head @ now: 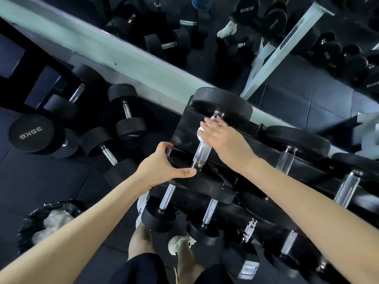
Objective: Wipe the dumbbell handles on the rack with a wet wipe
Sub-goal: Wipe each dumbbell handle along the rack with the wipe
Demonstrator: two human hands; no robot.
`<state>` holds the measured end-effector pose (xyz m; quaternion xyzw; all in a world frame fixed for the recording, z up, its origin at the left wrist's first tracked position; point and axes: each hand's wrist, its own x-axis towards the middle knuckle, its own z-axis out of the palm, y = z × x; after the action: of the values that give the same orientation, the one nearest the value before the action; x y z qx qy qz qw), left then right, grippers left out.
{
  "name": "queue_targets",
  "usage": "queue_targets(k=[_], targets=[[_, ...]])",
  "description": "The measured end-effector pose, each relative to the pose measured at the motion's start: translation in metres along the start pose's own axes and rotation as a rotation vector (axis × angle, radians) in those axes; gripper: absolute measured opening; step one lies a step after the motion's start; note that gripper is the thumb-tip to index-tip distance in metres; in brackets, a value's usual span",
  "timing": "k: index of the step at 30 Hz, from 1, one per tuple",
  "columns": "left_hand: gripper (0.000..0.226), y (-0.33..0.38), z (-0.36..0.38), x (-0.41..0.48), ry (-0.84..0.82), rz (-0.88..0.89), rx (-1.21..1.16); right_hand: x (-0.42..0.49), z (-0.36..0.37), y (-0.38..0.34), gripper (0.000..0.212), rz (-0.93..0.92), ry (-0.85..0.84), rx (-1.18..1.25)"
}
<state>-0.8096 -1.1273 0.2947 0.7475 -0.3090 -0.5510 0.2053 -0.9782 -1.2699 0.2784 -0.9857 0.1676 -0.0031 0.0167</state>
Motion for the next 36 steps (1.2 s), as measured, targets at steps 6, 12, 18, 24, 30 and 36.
queue_targets(k=[6,12,18,24,30,36], targets=[[0.095,-0.001,0.002,-0.004,0.033,0.027,0.023,-0.005,-0.007,0.007,0.044,-0.316,-0.176,-0.147],[0.093,0.000,0.001,-0.005,0.028,0.037,0.049,0.009,-0.019,0.022,0.055,-0.537,-0.295,-0.136],[0.093,0.001,0.000,-0.007,0.023,0.038,0.058,0.019,-0.019,0.026,0.052,-0.462,-0.276,-0.203],[0.092,0.002,-0.001,-0.008,0.024,0.058,0.090,-0.001,-0.015,0.002,0.056,-0.578,-0.389,-0.265],[0.091,0.004,-0.003,-0.009,0.014,0.065,0.098,0.021,-0.029,0.028,0.045,-0.338,-0.299,-0.377],[0.092,0.005,0.000,-0.009,0.030,0.080,0.134,0.035,-0.027,-0.018,0.039,-0.331,-0.658,-0.296]])
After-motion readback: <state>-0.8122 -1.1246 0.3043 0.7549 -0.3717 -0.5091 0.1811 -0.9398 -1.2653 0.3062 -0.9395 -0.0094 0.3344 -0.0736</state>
